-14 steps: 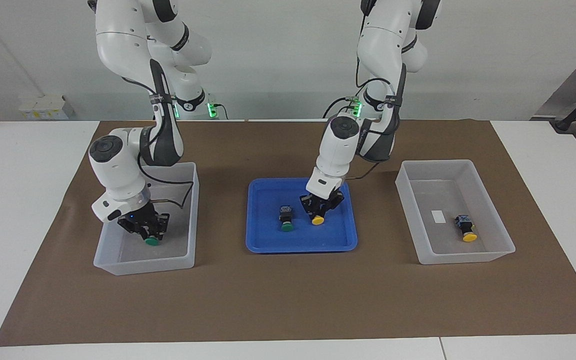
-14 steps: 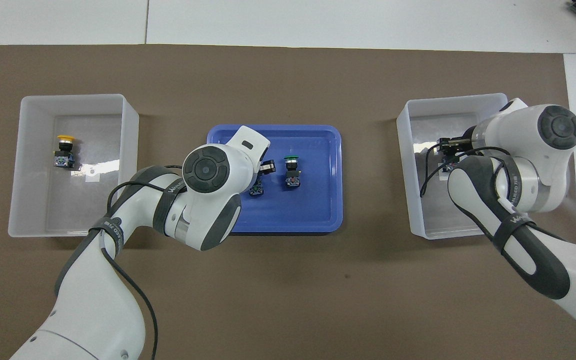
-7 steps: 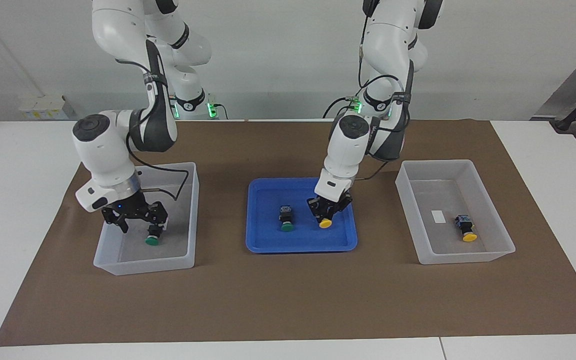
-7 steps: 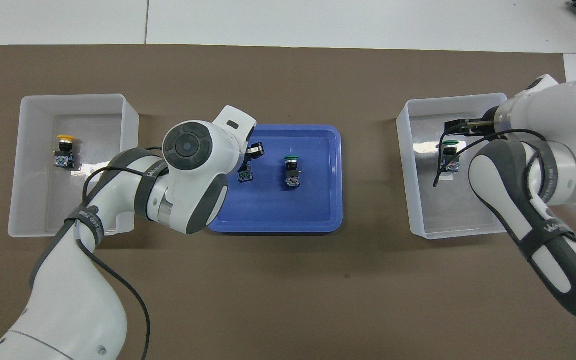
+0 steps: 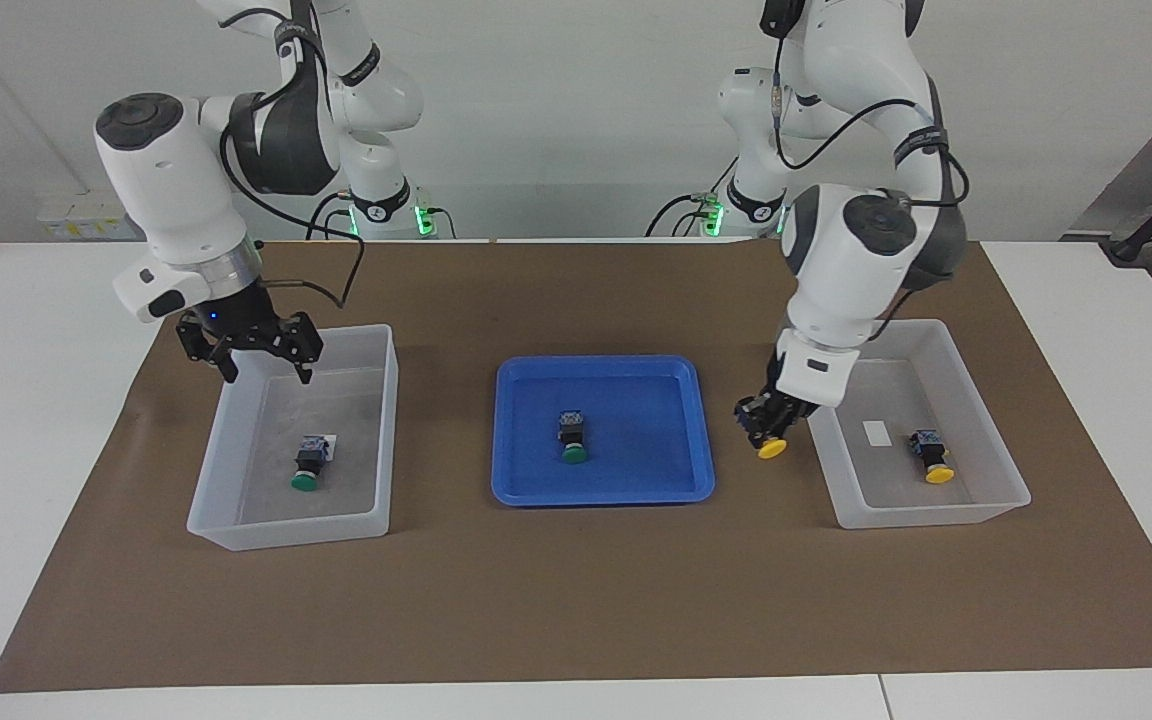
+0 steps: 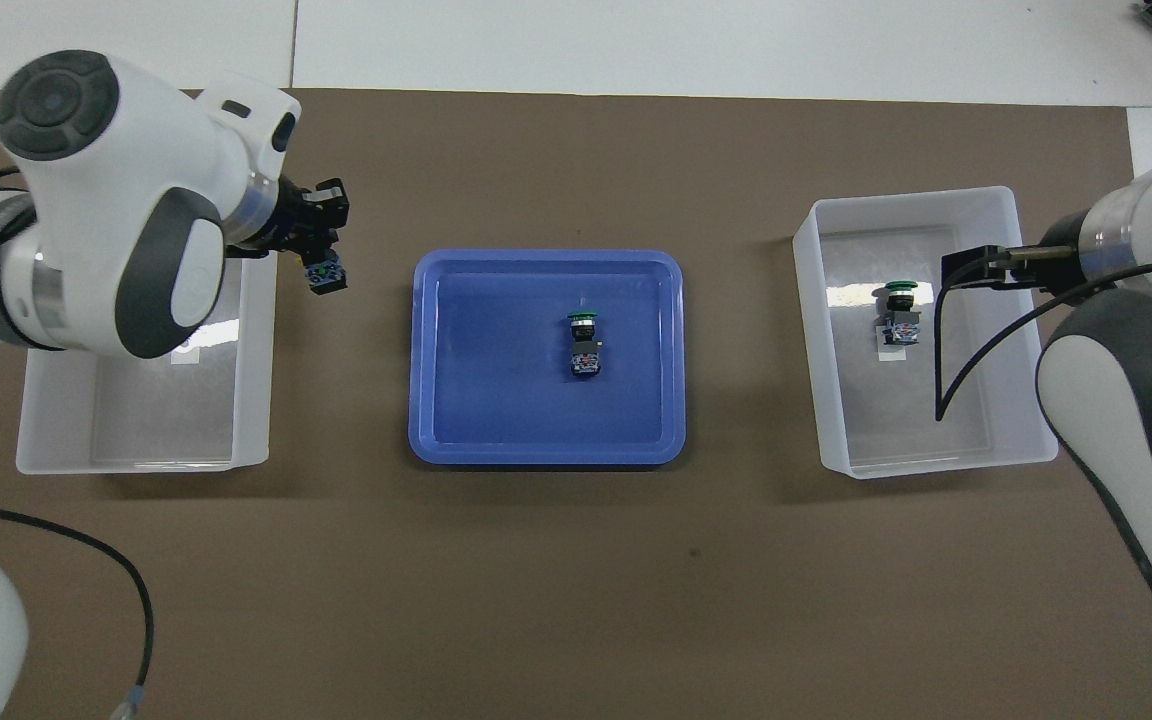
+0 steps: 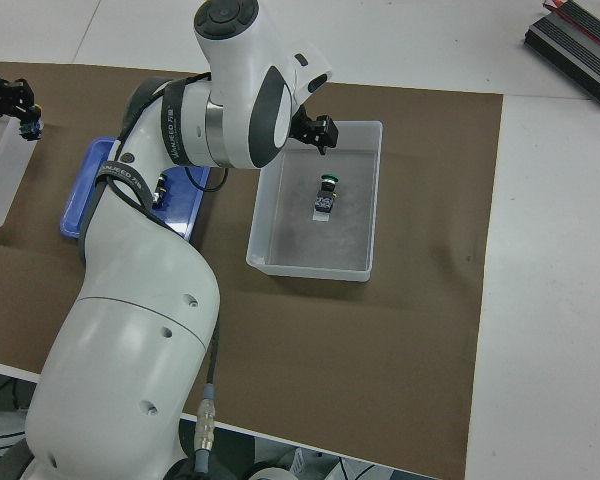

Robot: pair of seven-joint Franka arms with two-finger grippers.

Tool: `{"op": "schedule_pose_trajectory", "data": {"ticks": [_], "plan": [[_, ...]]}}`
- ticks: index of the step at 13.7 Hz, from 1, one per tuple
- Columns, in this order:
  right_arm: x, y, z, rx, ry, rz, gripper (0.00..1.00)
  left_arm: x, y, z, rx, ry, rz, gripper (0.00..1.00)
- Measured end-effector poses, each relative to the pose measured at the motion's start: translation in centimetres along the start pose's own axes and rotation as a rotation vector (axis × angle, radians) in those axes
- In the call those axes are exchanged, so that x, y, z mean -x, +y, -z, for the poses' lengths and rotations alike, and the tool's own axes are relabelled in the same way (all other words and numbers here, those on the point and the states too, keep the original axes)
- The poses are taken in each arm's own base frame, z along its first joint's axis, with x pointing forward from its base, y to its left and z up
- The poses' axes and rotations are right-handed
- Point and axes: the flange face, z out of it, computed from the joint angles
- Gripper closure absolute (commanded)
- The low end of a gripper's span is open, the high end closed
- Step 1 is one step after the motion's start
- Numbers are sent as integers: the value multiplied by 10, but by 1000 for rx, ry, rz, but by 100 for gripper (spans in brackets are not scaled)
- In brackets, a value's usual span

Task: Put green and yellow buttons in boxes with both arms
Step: 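Drop the yellow button in the box while the right gripper withdraws, then reach and grasp the last green button with the right gripper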

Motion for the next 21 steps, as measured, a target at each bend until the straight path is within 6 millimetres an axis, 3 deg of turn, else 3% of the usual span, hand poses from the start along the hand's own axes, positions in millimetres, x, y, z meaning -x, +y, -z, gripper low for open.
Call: {"op": "schedule_pose_trajectory", "data": {"ticks": [2, 5, 9, 11, 15, 16, 17, 21], "plan": [[-3, -2, 23, -1, -4, -1, 0, -24, -46, 4, -11, 0, -54, 100], [1, 0, 42, 3, -38, -5, 0, -43, -101, -2, -25, -11, -133, 100], [3, -12, 45, -2, -32, 13, 0, -51, -144, -22, -30, 4, -199, 100], [0, -42, 41, -12, -6, 29, 0, -44, -148, -43, -29, 16, -214, 100], [-4, -126, 11, -46, 38, 49, 0, -36, -165, -77, -32, 43, -234, 100], [-5, -146, 0, -55, 45, 54, 0, -35, -168, -84, -34, 44, -234, 67], [-4, -166, -13, -63, 47, 63, 0, -35, -169, -89, -35, 43, -234, 49], [4, -246, -72, -106, 72, 89, 0, -36, -167, -91, -34, 41, -239, 45]]}}
